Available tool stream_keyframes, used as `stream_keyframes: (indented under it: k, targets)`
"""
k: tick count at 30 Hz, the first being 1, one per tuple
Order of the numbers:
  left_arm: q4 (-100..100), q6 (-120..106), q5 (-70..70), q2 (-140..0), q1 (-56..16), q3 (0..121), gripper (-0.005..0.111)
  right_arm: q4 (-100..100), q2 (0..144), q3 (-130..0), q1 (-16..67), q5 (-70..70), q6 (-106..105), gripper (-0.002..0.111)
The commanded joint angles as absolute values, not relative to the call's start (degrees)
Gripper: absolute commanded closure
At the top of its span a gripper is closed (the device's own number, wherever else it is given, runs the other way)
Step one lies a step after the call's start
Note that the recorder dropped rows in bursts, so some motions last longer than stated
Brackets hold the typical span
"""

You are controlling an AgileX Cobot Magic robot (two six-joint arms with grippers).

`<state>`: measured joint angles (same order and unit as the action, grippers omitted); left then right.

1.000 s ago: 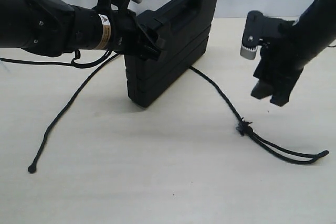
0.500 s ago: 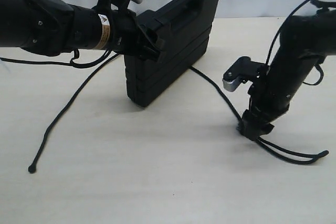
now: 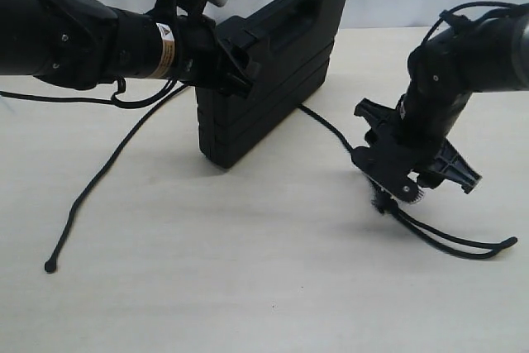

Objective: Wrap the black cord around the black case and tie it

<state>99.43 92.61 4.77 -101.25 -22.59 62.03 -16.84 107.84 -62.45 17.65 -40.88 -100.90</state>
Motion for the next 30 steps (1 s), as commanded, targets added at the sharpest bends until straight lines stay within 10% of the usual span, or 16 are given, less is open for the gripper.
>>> stream_keyframes:
  k: [1,15,23,30]
  targets:
    - [99.95,91.27,1.12,-101.06,-22.56,62.10,0.107,-17.97,109.73,-62.33,18.10,-40.41,-110.30,0.040]
    - [99.95,90.20,-1.04,-101.06,-22.56,62.10,0.107,-13.73,111.71,-60.15,18.77,-38.59,-119.74,0.040]
    - [99.95,90.08,-1.15,-101.06,-22.56,62.10,0.107,-11.26,114.39,-57.78,22.10,-28.37,-97.57,0.104]
    - [99.95,89.93,-1.15,-101.06,-22.56,62.10,0.107,11.47,114.17,-61.71,22.10,-22.14,-78.28,0.104]
